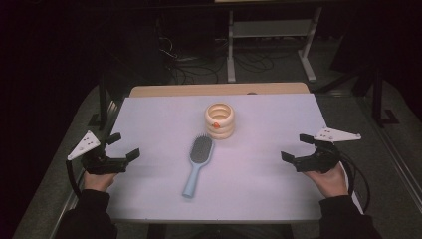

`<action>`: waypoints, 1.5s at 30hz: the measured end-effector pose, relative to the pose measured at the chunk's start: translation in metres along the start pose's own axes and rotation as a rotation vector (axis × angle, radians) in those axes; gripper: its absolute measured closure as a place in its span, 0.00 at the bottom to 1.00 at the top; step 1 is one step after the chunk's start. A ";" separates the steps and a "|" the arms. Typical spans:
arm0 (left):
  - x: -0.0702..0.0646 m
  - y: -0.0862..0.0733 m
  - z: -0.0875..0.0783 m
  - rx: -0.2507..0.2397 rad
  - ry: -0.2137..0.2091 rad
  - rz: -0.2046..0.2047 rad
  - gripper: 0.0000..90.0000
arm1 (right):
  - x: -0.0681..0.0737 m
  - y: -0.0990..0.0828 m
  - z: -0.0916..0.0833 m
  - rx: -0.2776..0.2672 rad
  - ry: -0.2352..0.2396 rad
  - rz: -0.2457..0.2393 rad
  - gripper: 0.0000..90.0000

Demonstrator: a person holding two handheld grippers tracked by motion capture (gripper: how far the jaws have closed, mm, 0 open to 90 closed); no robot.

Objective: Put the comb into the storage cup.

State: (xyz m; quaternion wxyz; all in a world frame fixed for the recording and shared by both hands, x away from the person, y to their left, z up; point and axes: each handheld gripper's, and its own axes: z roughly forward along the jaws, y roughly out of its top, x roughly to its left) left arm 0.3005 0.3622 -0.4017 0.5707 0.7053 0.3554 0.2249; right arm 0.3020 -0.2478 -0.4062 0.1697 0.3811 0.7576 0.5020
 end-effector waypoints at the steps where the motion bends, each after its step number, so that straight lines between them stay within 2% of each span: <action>1: 0.000 0.002 0.000 0.001 -0.001 0.004 0.00 | 0.000 0.000 0.000 -0.001 0.000 0.001 0.00; 14: -0.005 0.022 0.005 0.021 -0.025 0.047 0.00 | 0.000 0.000 -0.001 0.000 -0.004 0.003 0.00; 26: -0.010 0.034 0.014 0.042 -0.045 0.074 0.00 | 0.001 -0.001 0.000 0.005 0.000 0.001 0.00; 35: -0.019 0.046 0.025 0.056 -0.076 0.106 0.00 | 0.001 -0.001 0.000 0.007 0.001 0.000 0.00; 45: -0.030 0.052 0.036 0.068 -0.113 0.123 0.00 | 0.001 -0.001 0.000 0.006 0.003 0.002 0.00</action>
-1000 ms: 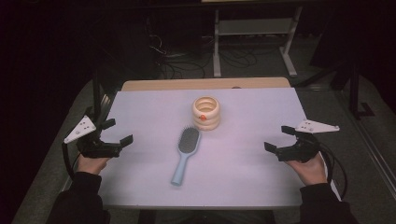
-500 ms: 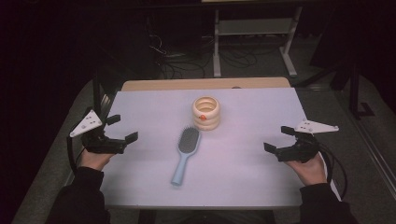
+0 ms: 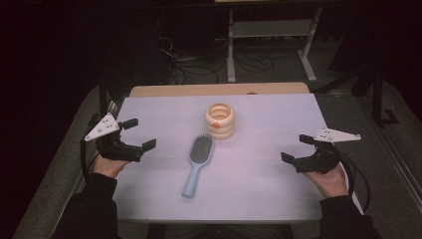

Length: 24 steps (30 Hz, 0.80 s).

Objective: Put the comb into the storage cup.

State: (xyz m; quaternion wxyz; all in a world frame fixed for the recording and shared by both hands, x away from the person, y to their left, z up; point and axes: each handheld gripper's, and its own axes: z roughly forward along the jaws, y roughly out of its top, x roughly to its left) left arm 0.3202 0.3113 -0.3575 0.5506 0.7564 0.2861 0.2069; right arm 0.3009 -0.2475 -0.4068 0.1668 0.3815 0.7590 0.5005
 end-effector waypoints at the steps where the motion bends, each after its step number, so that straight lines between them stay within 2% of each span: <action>1: -0.001 0.001 0.001 0.001 -0.004 0.003 0.00 | 0.000 0.000 0.000 0.002 0.001 0.000 0.00; 10: -0.008 0.007 0.013 0.013 -0.031 0.027 0.00 | 0.000 0.000 0.001 0.008 0.003 -0.001 0.00; 13: -0.009 0.005 0.017 0.019 -0.044 0.020 0.00 | 0.000 0.000 0.000 0.003 0.004 -0.002 0.00; 24: -0.019 0.003 0.037 0.073 -0.100 0.039 0.00 | 0.001 0.000 0.001 0.009 0.006 -0.002 0.00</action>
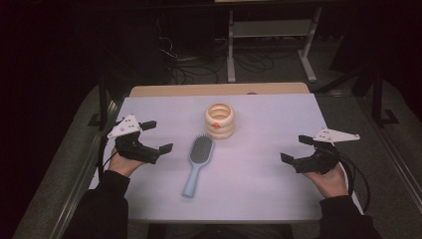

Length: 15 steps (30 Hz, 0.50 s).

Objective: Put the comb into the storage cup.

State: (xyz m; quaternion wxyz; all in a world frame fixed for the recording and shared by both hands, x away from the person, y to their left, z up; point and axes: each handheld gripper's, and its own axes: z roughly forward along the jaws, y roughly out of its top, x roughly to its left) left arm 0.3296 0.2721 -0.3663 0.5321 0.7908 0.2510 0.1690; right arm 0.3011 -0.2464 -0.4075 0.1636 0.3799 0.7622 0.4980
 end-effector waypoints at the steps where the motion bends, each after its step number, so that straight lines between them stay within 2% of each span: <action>1: -0.001 0.000 0.001 0.002 -0.003 0.001 0.00 | 0.000 0.000 0.000 0.000 0.000 -0.001 0.00; 8: -0.006 0.000 0.012 0.028 -0.022 0.021 0.00 | 0.000 0.000 0.000 0.001 0.002 -0.002 0.00; 15: -0.010 -0.002 0.017 0.028 -0.049 0.012 0.00 | 0.001 0.000 0.001 0.006 0.004 -0.006 0.00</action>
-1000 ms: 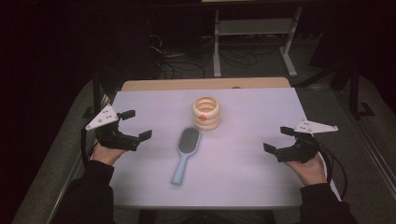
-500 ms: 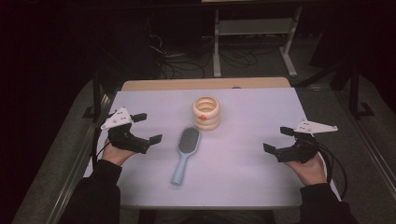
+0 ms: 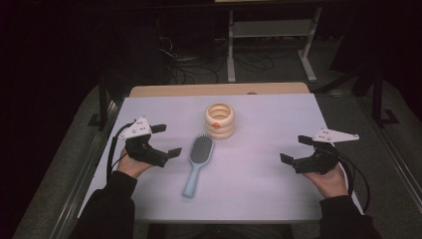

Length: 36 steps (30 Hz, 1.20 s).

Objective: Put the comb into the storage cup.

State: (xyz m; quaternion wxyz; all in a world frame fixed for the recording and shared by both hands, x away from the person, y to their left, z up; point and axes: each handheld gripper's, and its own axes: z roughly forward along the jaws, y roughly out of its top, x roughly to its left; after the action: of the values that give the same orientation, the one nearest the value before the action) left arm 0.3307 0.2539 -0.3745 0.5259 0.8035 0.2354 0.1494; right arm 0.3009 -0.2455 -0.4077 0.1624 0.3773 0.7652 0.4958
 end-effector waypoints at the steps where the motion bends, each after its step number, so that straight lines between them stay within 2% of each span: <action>1: 0.000 0.000 0.001 0.001 0.000 0.000 0.00 | 0.000 0.000 0.000 0.000 0.000 0.000 0.00; 18: -0.009 -0.002 0.017 0.049 -0.056 0.010 0.00 | 0.001 0.000 0.001 0.009 0.003 -0.003 0.00; 29: -0.018 -0.003 0.026 0.045 -0.105 0.023 0.00 | 0.001 -0.001 0.002 0.014 0.004 -0.008 0.00; 36: -0.026 -0.005 0.038 0.078 -0.140 0.044 0.00 | 0.001 -0.001 0.002 0.019 0.005 -0.008 0.00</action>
State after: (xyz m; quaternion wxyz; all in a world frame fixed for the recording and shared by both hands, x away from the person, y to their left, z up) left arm 0.3260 0.2125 -0.3944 0.5059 0.8369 0.1863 0.0950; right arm 0.3012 -0.2431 -0.4094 0.1591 0.3744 0.7717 0.4888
